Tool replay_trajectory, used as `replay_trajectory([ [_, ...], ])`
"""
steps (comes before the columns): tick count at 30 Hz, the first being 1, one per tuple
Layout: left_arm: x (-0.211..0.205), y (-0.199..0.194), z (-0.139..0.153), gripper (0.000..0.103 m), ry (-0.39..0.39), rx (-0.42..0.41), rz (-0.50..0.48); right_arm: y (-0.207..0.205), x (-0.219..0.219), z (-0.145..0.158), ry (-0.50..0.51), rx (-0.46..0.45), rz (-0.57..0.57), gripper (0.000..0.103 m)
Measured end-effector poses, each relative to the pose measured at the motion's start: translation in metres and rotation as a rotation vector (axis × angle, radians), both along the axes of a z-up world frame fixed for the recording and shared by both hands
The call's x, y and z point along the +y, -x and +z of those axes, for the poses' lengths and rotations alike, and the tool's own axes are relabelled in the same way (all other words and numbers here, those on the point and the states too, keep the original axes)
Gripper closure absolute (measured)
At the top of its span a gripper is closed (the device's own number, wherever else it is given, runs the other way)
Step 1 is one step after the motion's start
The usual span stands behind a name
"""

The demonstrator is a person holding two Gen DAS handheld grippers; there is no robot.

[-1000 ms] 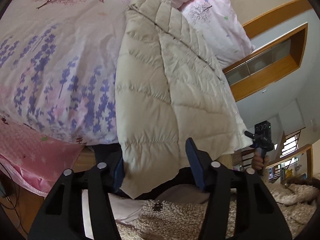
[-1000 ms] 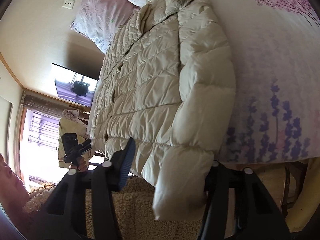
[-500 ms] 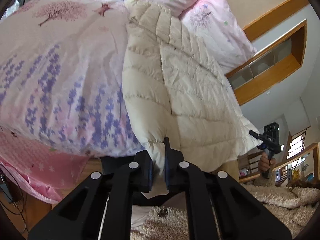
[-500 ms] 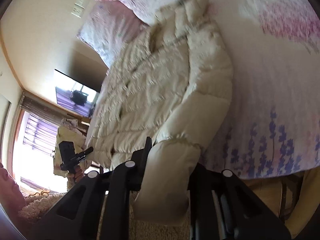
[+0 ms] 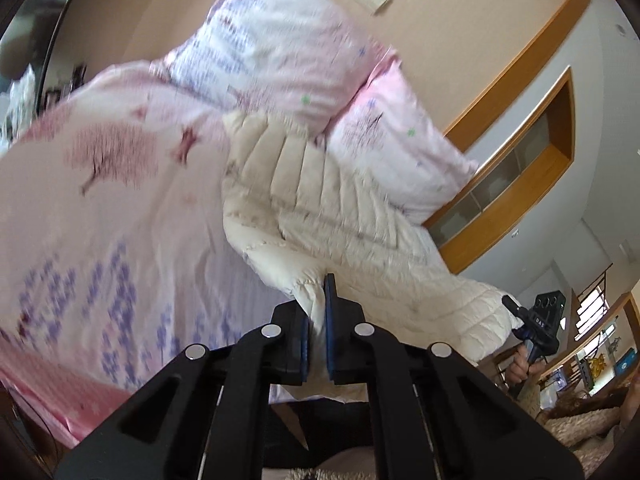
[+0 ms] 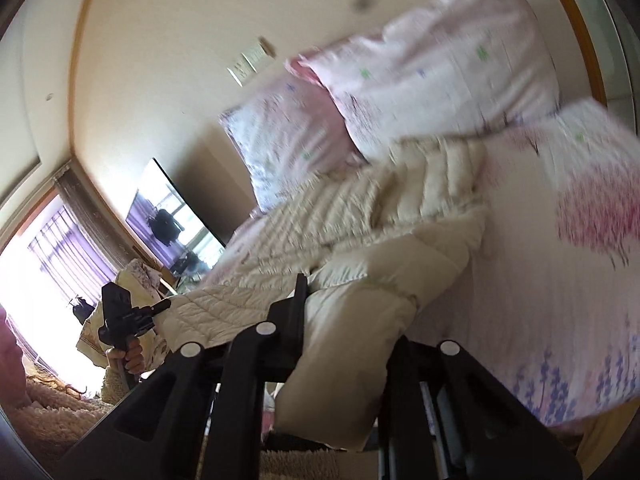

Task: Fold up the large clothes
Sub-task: 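Lift the hem with both grippers and fold it toward the collar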

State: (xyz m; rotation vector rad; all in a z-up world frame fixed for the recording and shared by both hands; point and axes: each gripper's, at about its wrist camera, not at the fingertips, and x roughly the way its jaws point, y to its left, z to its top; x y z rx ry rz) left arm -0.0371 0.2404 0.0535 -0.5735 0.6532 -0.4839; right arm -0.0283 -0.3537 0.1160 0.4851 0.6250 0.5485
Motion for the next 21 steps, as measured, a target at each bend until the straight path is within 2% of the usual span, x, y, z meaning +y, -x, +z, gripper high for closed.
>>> replay_trajectory([
  [5, 0.006, -0.012, 0.03, 0.098, -0.004, -0.077, 0.027, -0.005, 0.0, 0.023, -0.026, -0.082, -0.034, 0.09],
  [9, 0.007, -0.037, 0.05, 0.098, 0.017, -0.124, 0.054, -0.023, 0.003, 0.04, -0.013, -0.132, -0.085, 0.09],
  [14, 0.01, -0.078, 0.062, 0.098, 0.042, -0.139, 0.092, -0.062, 0.01, 0.053, 0.04, -0.16, -0.148, 0.09],
  [18, 0.015, -0.125, 0.068, 0.098, 0.091, -0.126, 0.111, -0.096, 0.013, 0.06, 0.069, -0.174, -0.173, 0.09],
  [21, 0.017, -0.156, 0.071, 0.098, 0.091, -0.112, 0.126, -0.13, 0.015, 0.065, 0.092, -0.167, -0.196, 0.09],
])
